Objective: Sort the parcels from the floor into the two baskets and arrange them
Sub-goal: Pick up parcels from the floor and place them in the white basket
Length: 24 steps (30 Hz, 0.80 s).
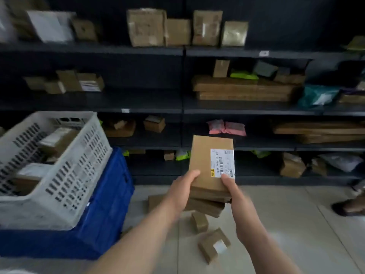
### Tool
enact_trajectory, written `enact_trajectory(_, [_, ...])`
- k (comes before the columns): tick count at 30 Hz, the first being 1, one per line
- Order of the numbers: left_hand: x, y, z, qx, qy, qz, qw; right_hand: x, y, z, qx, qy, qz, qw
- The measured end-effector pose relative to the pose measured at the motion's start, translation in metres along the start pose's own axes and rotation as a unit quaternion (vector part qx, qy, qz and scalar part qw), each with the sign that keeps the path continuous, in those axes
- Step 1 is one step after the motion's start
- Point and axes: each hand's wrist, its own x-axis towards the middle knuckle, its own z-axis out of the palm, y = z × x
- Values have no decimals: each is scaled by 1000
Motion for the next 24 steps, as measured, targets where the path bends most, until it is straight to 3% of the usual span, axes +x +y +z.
enact_trajectory(8, [-92,58,-169,-43,166,77,982,-57,-59,176,-57,-152,-28,986])
enact_trajectory(14, [-143,64,-318,-80,229,90,966,-97,-57,334,-79,-229,-8,970])
enact_trajectory(24, [-144,69,-530,-69,230,70,968,-123,-43,537,-79,-256,28,963])
